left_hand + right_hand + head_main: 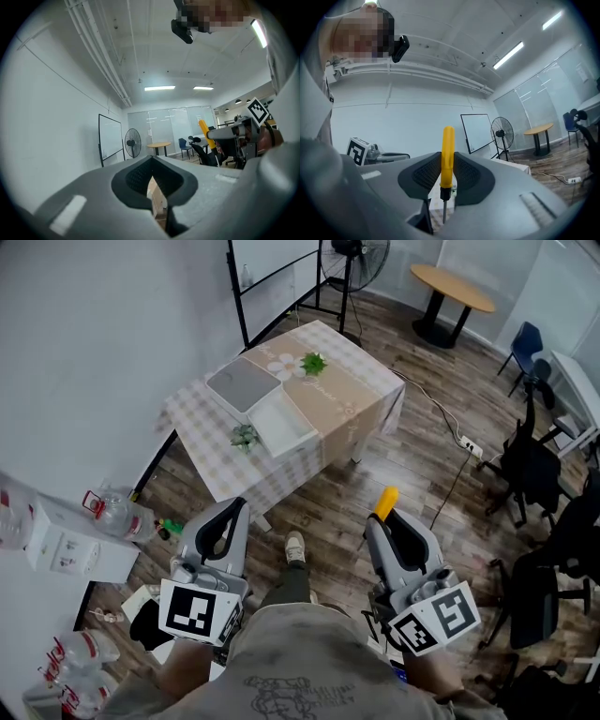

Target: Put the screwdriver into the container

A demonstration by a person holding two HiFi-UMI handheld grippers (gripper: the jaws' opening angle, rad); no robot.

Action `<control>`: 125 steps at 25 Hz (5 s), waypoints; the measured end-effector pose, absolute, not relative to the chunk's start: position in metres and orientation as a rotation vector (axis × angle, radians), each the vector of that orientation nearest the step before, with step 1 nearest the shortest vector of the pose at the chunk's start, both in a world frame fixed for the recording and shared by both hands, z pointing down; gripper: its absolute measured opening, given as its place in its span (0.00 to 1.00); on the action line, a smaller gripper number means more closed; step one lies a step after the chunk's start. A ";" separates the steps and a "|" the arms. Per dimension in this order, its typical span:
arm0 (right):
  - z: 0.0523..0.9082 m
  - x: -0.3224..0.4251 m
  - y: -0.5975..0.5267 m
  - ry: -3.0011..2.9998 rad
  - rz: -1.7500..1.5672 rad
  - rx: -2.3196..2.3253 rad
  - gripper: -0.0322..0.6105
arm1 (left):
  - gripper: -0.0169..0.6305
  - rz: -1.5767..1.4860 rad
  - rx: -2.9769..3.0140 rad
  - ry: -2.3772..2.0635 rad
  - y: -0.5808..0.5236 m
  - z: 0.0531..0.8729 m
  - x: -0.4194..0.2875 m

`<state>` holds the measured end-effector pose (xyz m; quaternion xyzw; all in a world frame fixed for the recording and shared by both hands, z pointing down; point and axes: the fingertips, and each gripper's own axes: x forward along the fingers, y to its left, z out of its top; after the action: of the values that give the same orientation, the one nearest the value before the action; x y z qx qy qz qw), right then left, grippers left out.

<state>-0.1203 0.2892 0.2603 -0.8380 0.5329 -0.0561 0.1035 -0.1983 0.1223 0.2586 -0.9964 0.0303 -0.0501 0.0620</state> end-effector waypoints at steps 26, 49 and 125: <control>0.283 0.045 0.126 1.617 -0.322 -2.479 0.22 | 0.03 -0.284 -3.079 0.064 -0.026 0.296 -0.027; 0.293 0.131 -0.030 1.868 -0.356 -2.400 0.22 | 0.03 -0.361 -3.131 0.305 -0.153 0.323 0.031; 0.662 0.090 -0.105 2.918 -1.673 -1.633 0.22 | 0.03 -1.091 -3.134 1.505 -0.114 0.544 -0.033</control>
<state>0.0896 -0.1046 0.6623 -0.4173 0.7459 -0.4276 -0.2943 -0.0330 -0.1138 0.5438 -0.8331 0.4001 -0.2900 -0.2484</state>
